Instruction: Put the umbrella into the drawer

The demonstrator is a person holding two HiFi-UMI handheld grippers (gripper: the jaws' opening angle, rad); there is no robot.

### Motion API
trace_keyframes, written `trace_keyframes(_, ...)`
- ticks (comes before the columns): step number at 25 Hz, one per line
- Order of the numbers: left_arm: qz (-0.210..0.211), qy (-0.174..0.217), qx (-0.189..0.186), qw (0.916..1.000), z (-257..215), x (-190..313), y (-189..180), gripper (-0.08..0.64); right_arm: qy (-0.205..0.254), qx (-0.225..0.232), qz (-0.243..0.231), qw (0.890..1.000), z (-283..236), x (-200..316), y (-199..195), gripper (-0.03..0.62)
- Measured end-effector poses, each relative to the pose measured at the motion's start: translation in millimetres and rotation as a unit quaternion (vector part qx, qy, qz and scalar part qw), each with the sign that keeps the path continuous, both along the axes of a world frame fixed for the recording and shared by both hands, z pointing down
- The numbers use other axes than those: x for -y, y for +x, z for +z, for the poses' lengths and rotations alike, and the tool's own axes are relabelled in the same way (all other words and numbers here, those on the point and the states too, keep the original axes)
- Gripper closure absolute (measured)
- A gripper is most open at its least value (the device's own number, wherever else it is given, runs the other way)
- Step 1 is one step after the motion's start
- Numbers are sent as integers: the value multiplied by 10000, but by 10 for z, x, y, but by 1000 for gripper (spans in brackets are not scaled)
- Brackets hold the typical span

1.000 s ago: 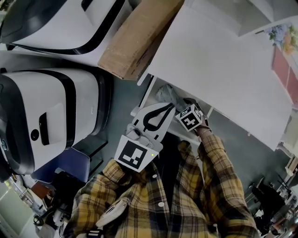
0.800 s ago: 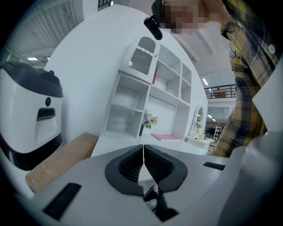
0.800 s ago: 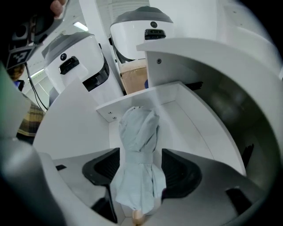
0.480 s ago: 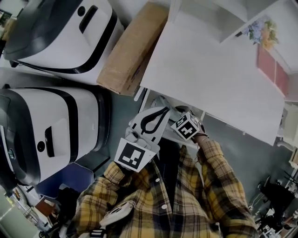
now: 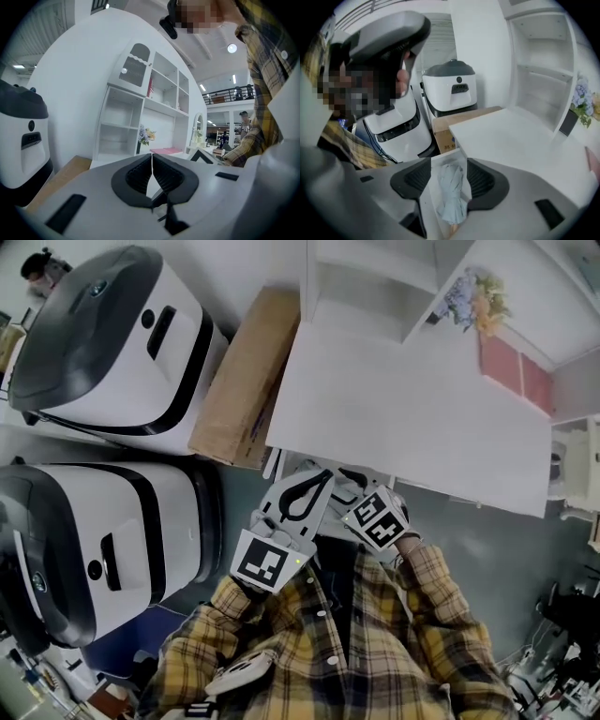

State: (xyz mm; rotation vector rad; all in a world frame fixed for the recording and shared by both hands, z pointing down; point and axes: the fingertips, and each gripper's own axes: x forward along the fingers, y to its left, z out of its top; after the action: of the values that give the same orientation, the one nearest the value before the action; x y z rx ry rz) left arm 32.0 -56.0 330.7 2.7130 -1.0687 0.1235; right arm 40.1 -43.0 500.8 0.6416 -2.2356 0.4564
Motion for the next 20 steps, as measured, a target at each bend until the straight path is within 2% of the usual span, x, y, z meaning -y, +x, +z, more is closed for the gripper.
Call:
trace_keyframes(3,102,77,-43,9999,-116,17,73,535,160,463,351,9982,-375,30,55,361)
trace_keyframes(7,180,195,-250,9993,-313,83,147,535,574,1006,864,9895,-890,128,189,381)
trace_keyframes(11,314,352,-396,9981,-555,107,218,535,1203,1338,1216,9761,-1422,228,352,438)
trace_keyframes(15,526,570,-461,9959,-766,95,314,535,1755,1567,1353,9625,-1895,265,459,483)
trace_keyframes(20,746,713,-476,9935,-930,53,435,535,2196,1874,1561,9446,-2327,241,590,516)
